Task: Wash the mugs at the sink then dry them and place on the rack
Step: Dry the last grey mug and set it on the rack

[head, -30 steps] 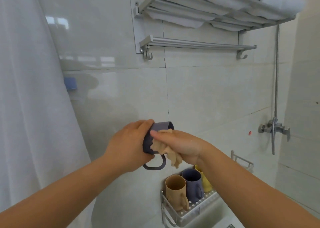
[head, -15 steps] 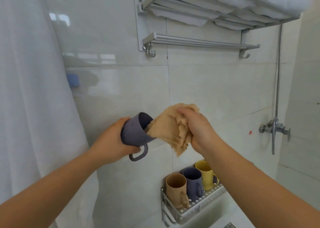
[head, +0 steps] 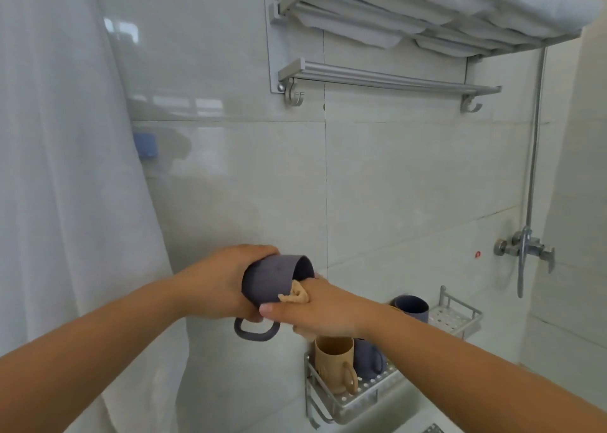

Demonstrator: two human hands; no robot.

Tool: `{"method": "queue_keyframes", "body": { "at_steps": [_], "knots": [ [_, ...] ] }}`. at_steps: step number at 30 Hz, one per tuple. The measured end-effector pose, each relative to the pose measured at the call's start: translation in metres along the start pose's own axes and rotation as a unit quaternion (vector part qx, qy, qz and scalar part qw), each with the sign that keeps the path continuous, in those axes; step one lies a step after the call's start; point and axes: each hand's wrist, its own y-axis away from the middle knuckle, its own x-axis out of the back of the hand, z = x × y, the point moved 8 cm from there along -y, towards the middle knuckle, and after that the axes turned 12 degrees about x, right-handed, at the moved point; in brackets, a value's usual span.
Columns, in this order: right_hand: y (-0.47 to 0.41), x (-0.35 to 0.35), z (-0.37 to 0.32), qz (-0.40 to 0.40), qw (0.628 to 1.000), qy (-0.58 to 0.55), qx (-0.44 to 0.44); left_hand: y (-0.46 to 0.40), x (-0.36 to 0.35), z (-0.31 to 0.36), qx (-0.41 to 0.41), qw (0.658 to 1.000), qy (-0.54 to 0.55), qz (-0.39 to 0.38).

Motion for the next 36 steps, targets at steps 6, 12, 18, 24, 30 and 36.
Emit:
{"method": "queue_keyframes", "body": {
  "at_steps": [6,12,18,24,30,36],
  "knots": [
    [0.002,0.011,0.035,0.180,0.921,-0.329,-0.107,-0.002,-0.011,-0.014,0.027,0.996,0.068,0.048],
    [0.018,0.055,0.066,0.363,0.836,-0.387,-0.140,-0.014,-0.033,-0.028,0.100,0.967,0.216,0.089],
    [0.055,0.085,0.090,0.475,0.794,-0.322,-0.201,-0.044,-0.070,-0.024,0.135,0.871,0.469,0.057],
    [0.070,0.085,0.103,0.438,0.845,-0.222,-0.213,-0.083,-0.109,0.022,0.112,0.862,0.492,0.036],
    [0.126,0.112,0.156,0.462,0.812,-0.206,-0.290,-0.120,-0.152,0.086,0.079,0.924,0.373,0.026],
    [0.170,0.156,0.233,0.455,0.799,-0.210,-0.333,-0.183,-0.207,0.153,0.014,0.929,0.356,-0.096]
  ]
}}
